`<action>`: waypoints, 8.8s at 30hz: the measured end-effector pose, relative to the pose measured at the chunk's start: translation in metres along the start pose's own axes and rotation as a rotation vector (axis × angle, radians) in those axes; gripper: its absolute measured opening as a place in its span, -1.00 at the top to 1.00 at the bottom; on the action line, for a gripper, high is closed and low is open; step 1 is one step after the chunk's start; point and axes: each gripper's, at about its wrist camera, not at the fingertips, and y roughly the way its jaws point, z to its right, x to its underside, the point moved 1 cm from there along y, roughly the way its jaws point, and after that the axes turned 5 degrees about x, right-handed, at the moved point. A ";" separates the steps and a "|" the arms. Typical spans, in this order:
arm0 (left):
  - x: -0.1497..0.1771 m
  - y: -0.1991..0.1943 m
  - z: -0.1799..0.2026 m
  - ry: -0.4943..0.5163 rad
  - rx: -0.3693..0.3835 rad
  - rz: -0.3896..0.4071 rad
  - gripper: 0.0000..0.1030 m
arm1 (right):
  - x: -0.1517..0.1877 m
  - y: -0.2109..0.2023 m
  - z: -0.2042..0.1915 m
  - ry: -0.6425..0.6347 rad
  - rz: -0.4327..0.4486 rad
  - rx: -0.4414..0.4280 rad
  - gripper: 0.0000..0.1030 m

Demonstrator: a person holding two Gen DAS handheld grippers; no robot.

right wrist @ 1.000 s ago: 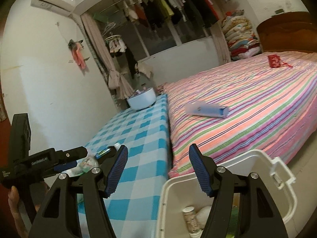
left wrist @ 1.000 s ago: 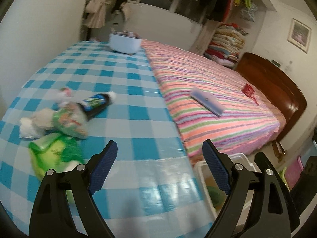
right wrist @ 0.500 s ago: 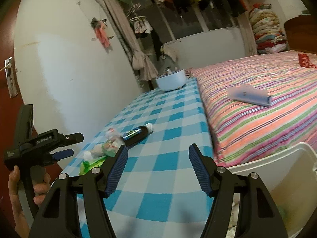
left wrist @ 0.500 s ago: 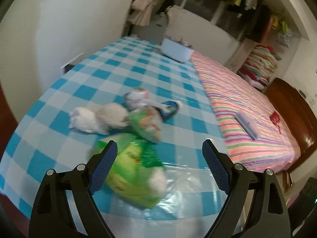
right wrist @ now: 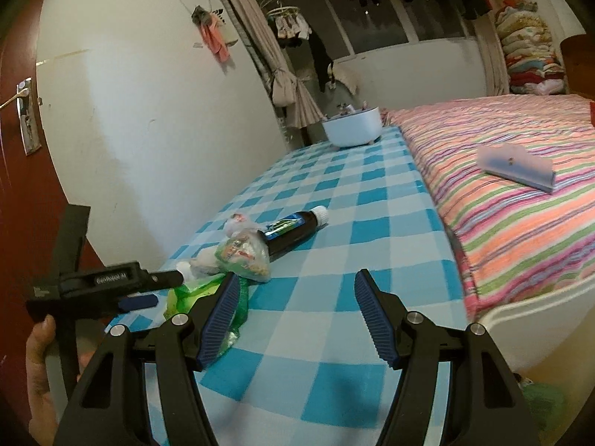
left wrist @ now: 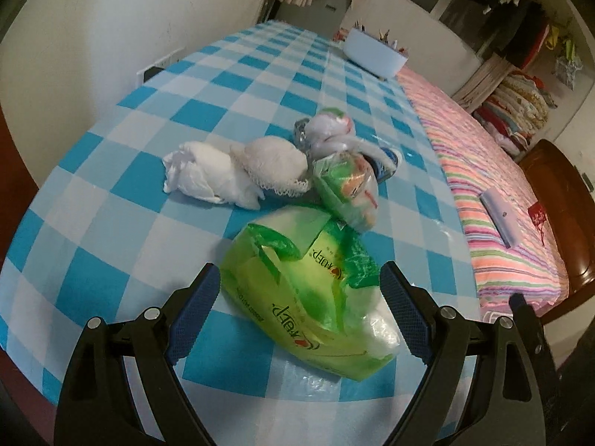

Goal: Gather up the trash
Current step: 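Grasp the green snack bag with the left tool while the right tool grasps the clear plastic bag, then carry the clear plastic bag with the right tool over the bin and release it, then lower the green snack bag into the bin and open the left tool, then grasp the white tissue with the left tool while the right tool grasps the lace-edged white cloth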

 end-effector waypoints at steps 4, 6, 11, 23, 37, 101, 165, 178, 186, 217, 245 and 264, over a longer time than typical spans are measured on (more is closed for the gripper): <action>-0.001 0.003 0.003 0.025 -0.017 -0.012 -0.68 | -0.014 0.023 -0.018 -0.063 -0.026 -0.040 -0.21; -0.002 0.005 0.001 0.027 -0.021 -0.018 -0.68 | -0.020 0.040 -0.026 -0.073 -0.055 -0.075 -0.21; -0.003 0.011 -0.005 0.010 -0.026 -0.038 -0.68 | -0.027 0.091 -0.041 -0.071 -0.170 -0.139 -0.21; -0.002 0.014 -0.011 -0.001 -0.032 -0.059 -0.68 | -0.023 0.173 -0.056 -0.061 -0.369 -0.163 -0.21; -0.003 0.017 -0.018 -0.019 -0.044 -0.064 -0.68 | -0.027 0.184 -0.060 -0.078 -0.378 -0.240 0.16; 0.013 0.032 0.130 0.254 0.091 0.020 0.59 | -0.060 -0.005 0.088 0.162 -0.079 -0.156 0.15; 0.107 0.025 0.288 0.594 0.333 -0.039 0.07 | -0.007 -0.183 0.152 0.154 0.344 0.342 -0.18; 0.081 0.006 0.263 0.507 0.292 0.074 -0.68 | -0.007 -0.174 0.149 0.148 0.321 0.316 -0.18; 0.052 0.004 0.226 0.416 0.237 0.100 -0.68 | -0.010 -0.157 0.136 0.139 0.287 0.273 -0.18; -0.041 -0.029 -0.034 -0.090 -0.067 0.177 -0.68 | -0.043 0.019 -0.012 -0.027 -0.008 -0.147 -0.18; -0.046 -0.044 -0.109 -0.272 -0.146 0.183 -0.68 | -0.018 0.214 -0.124 -0.267 -0.383 -0.214 0.19; -0.069 0.035 -0.068 -0.169 -0.254 0.071 -0.36 | -0.052 0.138 -0.066 -0.054 -0.258 -0.318 0.24</action>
